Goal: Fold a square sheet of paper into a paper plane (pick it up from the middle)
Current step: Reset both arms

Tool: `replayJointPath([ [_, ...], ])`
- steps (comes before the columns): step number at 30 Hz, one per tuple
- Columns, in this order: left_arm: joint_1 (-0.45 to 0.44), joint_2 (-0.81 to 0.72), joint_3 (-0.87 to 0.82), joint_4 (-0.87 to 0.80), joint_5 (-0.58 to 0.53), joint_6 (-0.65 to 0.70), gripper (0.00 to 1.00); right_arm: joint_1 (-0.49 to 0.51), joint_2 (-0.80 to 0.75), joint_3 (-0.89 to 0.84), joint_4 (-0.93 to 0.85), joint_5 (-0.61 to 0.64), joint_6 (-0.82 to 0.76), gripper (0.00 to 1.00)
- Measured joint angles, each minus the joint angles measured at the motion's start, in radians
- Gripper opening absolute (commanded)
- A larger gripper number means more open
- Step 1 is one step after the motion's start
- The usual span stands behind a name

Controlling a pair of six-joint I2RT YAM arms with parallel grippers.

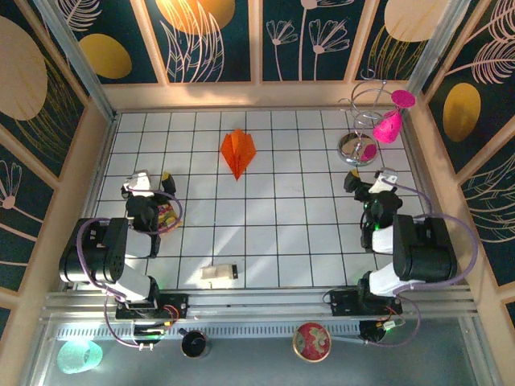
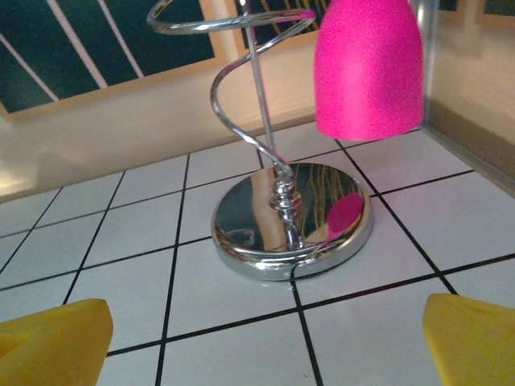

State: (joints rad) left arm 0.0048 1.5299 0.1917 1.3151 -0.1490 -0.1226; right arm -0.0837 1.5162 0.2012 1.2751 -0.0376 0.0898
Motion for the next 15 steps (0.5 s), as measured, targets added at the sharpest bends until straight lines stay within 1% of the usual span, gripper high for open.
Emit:
replayJointPath([
  [3,0.0,0.001,0.004,-0.001,0.005,0.003,0.99,0.025,0.04,-0.001,0.008,0.012,-0.014,0.99],
  [10,0.0,0.001,0.008,0.0,0.011,0.008,0.99,0.038,0.041,0.0,0.012,0.022,-0.033,0.99],
  [15,0.0,0.001,0.008,0.002,0.08,0.036,0.99,0.038,0.041,0.0,0.012,0.022,-0.033,0.99],
])
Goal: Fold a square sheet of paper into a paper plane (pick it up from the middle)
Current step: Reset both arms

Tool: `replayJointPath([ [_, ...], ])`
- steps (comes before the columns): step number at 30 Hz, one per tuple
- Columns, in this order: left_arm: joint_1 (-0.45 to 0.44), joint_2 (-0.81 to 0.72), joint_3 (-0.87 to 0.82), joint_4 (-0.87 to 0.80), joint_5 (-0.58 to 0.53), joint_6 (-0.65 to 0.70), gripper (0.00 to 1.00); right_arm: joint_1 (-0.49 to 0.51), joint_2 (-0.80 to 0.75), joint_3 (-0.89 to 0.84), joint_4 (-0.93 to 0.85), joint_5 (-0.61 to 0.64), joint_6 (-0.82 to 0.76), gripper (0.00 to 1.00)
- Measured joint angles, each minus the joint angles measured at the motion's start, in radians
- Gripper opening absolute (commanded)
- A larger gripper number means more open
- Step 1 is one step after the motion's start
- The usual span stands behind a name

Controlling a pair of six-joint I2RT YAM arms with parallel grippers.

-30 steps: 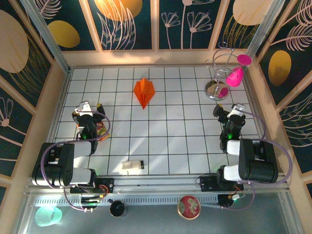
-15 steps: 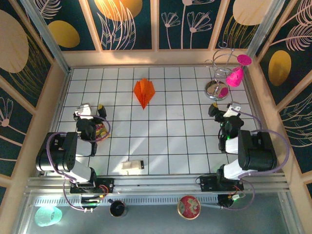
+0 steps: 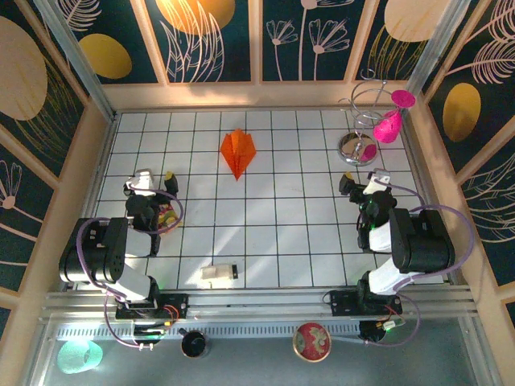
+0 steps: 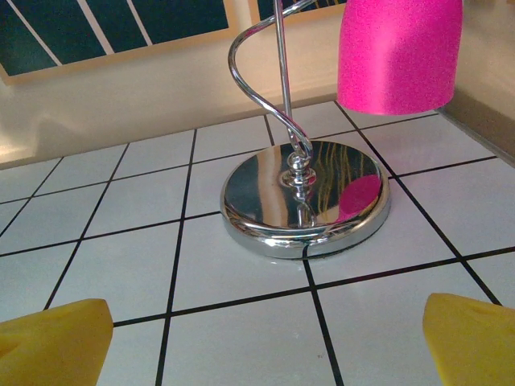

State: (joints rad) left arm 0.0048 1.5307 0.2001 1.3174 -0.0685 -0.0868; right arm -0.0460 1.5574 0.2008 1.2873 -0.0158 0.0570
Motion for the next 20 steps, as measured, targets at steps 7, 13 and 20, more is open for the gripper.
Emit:
replayJointPath([
  [7,0.0,0.0,0.0,0.0,0.047,0.016,0.99,0.0,0.0,0.0,0.0,0.0,0.0,0.99],
  [13,0.0,0.0,0.0,0.0,0.061,0.016,0.99,0.001,0.0,0.0,0.0,0.0,0.0,0.99],
  [20,0.0,0.002,0.016,-0.011,0.03,0.015,0.99,0.002,0.0,0.0,0.0,0.008,0.0,0.99],
])
